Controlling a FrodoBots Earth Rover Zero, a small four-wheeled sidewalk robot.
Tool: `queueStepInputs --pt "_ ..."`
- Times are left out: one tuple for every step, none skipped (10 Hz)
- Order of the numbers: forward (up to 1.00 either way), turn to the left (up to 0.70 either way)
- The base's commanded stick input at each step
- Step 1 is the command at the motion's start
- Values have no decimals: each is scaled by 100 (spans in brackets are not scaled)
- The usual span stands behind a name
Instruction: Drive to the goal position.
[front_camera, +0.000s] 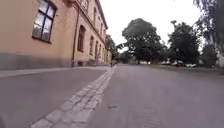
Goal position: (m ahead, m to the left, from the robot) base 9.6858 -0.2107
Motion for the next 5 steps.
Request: queueStepInputs --pt "45 0" --pt "45 0" --pt "45 0" --pt "45 0" --pt "45 0"
